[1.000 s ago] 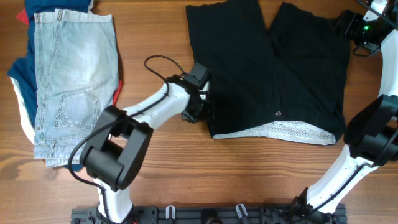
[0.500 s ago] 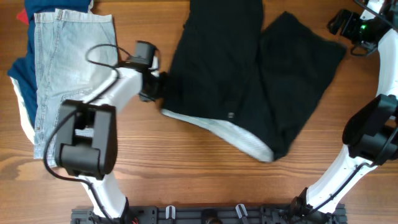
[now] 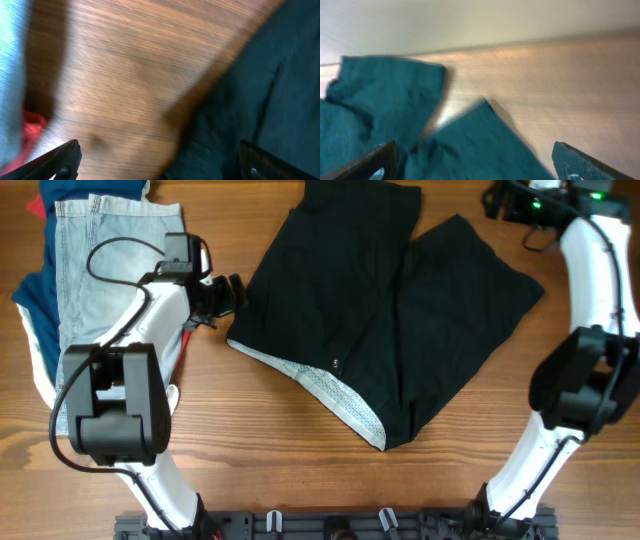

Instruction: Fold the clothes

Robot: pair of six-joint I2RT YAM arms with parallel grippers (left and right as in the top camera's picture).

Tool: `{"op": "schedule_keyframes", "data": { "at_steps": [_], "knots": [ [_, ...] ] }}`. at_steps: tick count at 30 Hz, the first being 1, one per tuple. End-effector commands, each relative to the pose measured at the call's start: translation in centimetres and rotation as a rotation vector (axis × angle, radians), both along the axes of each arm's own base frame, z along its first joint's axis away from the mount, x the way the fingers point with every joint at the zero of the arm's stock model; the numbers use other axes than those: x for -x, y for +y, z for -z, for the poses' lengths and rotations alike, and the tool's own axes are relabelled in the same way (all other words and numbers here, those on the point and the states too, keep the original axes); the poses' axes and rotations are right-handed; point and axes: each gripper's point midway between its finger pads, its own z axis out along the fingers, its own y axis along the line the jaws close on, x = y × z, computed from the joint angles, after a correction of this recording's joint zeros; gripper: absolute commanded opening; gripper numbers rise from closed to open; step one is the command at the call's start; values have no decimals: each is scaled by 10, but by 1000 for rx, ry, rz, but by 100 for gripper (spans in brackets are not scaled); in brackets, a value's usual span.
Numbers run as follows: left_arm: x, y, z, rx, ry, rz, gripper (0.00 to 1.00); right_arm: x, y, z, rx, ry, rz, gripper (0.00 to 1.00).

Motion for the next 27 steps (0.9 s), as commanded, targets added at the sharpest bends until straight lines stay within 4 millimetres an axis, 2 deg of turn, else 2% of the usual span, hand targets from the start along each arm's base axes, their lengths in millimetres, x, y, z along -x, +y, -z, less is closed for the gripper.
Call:
{"op": "schedule_keyframes", "data": {
  "at_steps": [1,3,6,11,14,19,21,23,25,27],
  "knots": [
    [-1,-41,-44,17,-75,103,100,-26,50,41,9,-17,-128,95],
    [2,-58,-57,14,-107,143,100,-42,72,55,6,-55,-165,92],
    [5,-78,-70,-15,-145,185,100,-60,102,85,-16,-86,-184,92],
    [15,-99,-69,-8,-127,216,100,-75,127,122,-73,-107,-176,92],
    [22,-105,-67,-11,-106,232,100,-80,136,137,-104,-114,-162,92],
    [27,-104,-65,-13,-85,230,100,-86,137,156,-140,-121,-128,92],
    [27,-104,-64,-13,-83,230,100,-88,137,160,-160,-123,-112,88],
    [27,-104,-65,-13,-83,230,100,-89,138,165,-174,-122,-105,77],
    [27,-104,-64,-13,-83,230,100,-89,141,167,-175,-123,-108,71],
    [27,-104,-64,-13,-82,230,100,-89,141,168,-174,-121,-109,71]
  ]
}}
